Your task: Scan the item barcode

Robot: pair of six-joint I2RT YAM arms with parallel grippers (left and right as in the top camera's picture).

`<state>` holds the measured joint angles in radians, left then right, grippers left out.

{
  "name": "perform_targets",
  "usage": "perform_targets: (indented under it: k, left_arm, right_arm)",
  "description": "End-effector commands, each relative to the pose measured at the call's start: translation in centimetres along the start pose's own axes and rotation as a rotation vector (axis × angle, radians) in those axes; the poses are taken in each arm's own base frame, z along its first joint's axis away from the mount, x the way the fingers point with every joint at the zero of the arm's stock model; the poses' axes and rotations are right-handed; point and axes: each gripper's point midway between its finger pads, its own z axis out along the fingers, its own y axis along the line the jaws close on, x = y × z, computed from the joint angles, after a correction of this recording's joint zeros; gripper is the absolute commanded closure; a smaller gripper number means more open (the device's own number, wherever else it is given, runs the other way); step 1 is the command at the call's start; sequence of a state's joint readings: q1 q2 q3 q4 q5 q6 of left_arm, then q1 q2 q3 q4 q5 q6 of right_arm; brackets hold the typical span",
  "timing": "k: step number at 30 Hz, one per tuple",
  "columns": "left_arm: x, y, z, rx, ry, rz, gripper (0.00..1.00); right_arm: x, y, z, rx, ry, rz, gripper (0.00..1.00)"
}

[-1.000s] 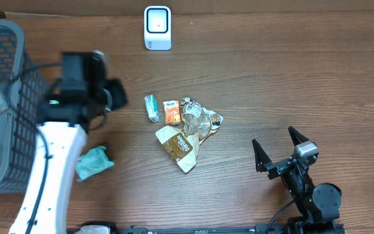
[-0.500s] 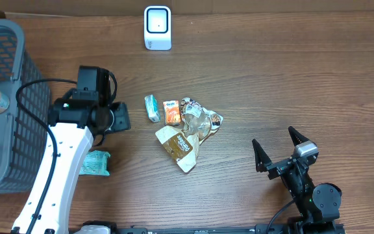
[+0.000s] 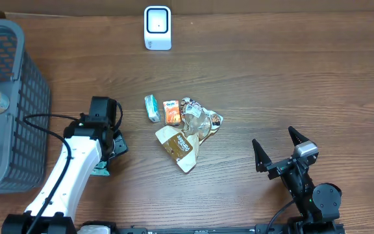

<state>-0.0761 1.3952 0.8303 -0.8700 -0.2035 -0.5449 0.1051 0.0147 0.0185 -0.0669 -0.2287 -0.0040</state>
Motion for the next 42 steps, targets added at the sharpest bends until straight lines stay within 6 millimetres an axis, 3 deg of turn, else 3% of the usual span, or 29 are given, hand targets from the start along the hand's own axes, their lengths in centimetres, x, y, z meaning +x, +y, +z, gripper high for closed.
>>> perform_targets:
  k: [1, 6, 13, 20, 25, 32, 38, 42]
  left_arm:
    - [0.3, 1.6, 1.4, -0.08, -0.022, -0.075, 0.34]
    - [0.7, 2.6, 2.8, -0.134, -0.044, -0.102, 0.34]
    - [0.5, 1.6, 5.4, -0.12, -0.044, -0.101, 0.42]
    - [0.1, -5.8, 6.3, 0.244, -0.005, 0.139, 0.44]
    - [-1.4, -8.8, 5.3, 0.375, -0.093, 0.257, 0.43]
    - [-3.1, -13.4, 3.2, 0.472, -0.276, 0.435, 0.42]
    - [-2.0, -16.9, 1.5, 0.523, -0.367, 0.629, 0.42]
    - [-1.2, -18.3, 0.9, 0.524, -0.41, 0.731, 0.42]
  right_arm:
    - [0.1, -0.2, 0.0, 0.008, -0.007, -0.005, 0.0]
    - [0.1, -0.2, 0.0, 0.008, -0.007, -0.005, 0.0]
    - [0.1, -0.2, 0.0, 0.008, -0.007, -0.005, 0.0]
    - [0.1, -0.2, 0.0, 0.008, -0.007, -0.005, 0.0]
    - [0.1, -0.2, 0.0, 0.008, -0.007, -0.005, 0.0]
    - [0.1, -0.2, 0.0, 0.008, -0.007, -0.005, 0.0]
    - [0.1, -0.2, 0.0, 0.008, -0.007, -0.005, 0.0]
    - [0.1, -0.2, 0.0, 0.008, -0.007, -0.005, 0.0]
